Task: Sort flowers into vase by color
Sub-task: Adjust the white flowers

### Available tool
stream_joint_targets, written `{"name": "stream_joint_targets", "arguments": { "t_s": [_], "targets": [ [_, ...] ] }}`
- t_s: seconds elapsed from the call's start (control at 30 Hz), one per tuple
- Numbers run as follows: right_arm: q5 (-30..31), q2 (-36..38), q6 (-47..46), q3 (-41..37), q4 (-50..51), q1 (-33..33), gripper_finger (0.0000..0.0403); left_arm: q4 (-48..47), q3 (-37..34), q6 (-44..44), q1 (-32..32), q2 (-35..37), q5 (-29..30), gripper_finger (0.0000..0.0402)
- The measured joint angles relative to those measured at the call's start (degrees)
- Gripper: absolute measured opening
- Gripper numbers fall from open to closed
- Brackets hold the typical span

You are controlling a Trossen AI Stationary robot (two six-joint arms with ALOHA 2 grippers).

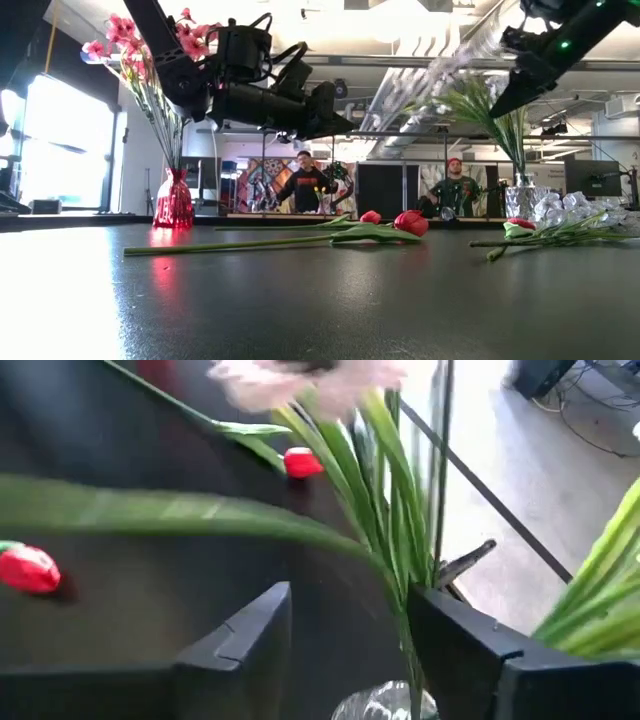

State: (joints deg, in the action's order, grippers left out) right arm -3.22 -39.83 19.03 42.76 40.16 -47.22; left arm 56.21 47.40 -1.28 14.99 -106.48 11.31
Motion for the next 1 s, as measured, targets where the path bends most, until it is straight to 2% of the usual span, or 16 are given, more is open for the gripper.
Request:
{"name": "stream_joint_targets", "arguments": {
  "t_s": [0.07,0.4,0.53,0.67,0.9,1.0],
  "targets": [
    [0.4,-0.9,-0.9,0.0,-1.3,0.0,0.0171,0.0,0.0,0.0,-0.1,0.0,0.0,0.0078],
    [11.2,-3.6,-8.2,0.0,-4.8,0.0,0.0045,0.0,0.0,-0.8,0.1,0.0,0.0,0.0078],
    [11.4,-3.2,-7.2,0.0,-5.4,0.0,0.0035,0.0,0.0,-0.9,0.1,0.0,0.0,0.0078],
    [11.2,-3.2,-3.0,0.0,-4.9,0.0,0.0072,0.0,0.0,-0.9,0.1,0.0,0.0,0.0078],
    [9.1,-4.3,-2.8,0.0,-5.1,0.0,0.0201,-0.4,0.0,-0.9,0.1,0.0,0.0,0.0078],
    [9.2,-6.8,-3.5,0.0,-7.2,0.0,0.0241,-0.4,0.0,-1.2,0.1,0.0,0.0,0.0078]
  ]
}}
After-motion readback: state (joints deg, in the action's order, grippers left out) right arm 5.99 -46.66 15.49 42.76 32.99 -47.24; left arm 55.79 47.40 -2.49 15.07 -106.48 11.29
